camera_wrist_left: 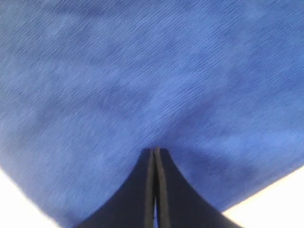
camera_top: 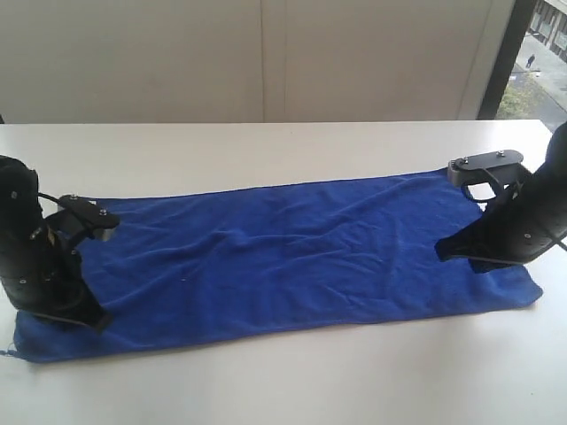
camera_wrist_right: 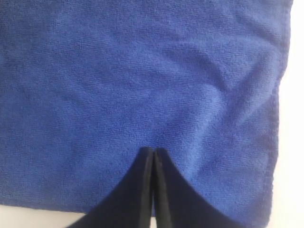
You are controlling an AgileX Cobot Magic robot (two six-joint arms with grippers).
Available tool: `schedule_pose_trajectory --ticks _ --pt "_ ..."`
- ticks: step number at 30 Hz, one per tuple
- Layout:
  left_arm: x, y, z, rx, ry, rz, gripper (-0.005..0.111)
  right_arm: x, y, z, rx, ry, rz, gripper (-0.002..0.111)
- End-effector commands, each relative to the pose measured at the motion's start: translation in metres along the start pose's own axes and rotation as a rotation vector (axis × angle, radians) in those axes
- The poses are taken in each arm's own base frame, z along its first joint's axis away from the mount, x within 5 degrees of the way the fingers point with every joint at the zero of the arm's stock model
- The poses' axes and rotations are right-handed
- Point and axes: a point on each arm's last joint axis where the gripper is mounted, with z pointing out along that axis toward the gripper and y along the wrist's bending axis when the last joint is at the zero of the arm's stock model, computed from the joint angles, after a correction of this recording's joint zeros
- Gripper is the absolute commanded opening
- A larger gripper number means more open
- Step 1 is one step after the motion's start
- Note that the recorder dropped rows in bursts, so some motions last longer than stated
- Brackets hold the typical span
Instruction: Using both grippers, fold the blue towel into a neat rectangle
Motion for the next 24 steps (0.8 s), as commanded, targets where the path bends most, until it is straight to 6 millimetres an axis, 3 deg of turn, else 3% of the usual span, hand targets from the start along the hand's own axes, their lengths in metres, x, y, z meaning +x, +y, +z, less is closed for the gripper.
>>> schedule_pose_trajectory --ticks 1,4,10,18,24 --pt "0.015 0.006 -0.023 -0.104 0.068 -0.061 0.0 0.002 -0.003 0.002 0.022 0.005 -0.002 0.0" --pt "0.02 0.004 -0.029 -0.1 0.047 -0.073 0.0 0.004 -0.006 0.001 0.055 0.028 0.006 0.0" --pt "0.039 -0.004 -0.007 -0.081 0.015 -0.111 0.0 0.008 -0.009 0.005 0.096 0.047 0.018 0.0" --pt "0.039 -0.003 -0.005 -0.089 -0.005 -0.096 0.0 0.022 -0.014 0.024 0.156 0.082 0.052 0.0" --pt "0.039 -0.003 0.012 -0.087 0.044 -0.076 0.0 0.028 -0.014 0.032 0.154 0.136 0.055 0.0"
